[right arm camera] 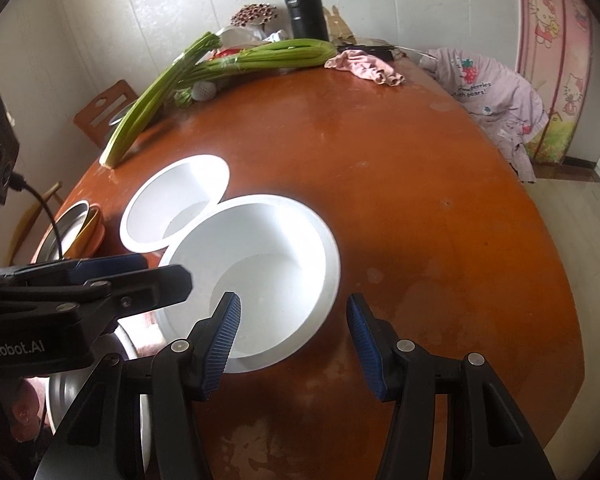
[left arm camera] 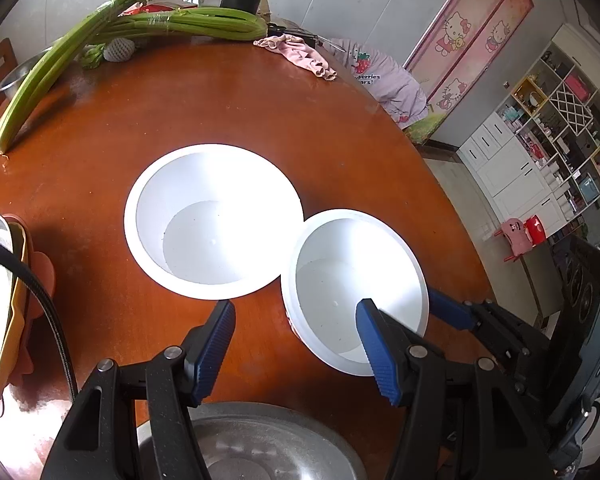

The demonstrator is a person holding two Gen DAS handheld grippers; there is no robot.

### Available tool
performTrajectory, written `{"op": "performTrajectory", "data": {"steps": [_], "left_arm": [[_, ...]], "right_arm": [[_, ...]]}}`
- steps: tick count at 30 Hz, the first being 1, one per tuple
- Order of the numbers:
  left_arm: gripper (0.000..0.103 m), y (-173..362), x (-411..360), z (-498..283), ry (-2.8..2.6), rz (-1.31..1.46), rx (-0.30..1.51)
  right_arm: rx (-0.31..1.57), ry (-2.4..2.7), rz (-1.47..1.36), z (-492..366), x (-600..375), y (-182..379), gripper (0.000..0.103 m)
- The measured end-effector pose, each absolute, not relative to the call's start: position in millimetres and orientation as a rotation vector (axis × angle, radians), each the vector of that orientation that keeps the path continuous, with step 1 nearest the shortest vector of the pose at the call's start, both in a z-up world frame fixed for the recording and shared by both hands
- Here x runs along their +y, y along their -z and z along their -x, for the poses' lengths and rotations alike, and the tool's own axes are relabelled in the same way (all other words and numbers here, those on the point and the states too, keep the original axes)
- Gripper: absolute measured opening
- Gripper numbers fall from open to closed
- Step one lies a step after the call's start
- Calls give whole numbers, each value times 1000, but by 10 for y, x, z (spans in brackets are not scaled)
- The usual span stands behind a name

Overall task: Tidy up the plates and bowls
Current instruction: 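Move the left gripper to the rim of a white paper bowl, then close the left gripper on the white paper bowl rim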

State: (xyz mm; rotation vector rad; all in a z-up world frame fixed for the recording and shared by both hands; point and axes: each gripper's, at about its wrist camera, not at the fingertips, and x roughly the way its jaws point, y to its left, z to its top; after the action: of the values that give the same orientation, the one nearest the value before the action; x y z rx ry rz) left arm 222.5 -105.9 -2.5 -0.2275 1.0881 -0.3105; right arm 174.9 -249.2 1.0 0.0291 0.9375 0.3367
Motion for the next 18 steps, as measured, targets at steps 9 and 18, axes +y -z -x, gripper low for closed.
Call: {"op": "performTrajectory", "data": {"steps": [9,18], "left_arm": [[62,75,-1058,-2246,326,244,1099],[55,103,-1122,-2200,374,253,1101]], "right_arm": [[941,-385,-17,-1722,-2403,2,57],[948,-429,-15,-1636,-2345,9,57]]}}
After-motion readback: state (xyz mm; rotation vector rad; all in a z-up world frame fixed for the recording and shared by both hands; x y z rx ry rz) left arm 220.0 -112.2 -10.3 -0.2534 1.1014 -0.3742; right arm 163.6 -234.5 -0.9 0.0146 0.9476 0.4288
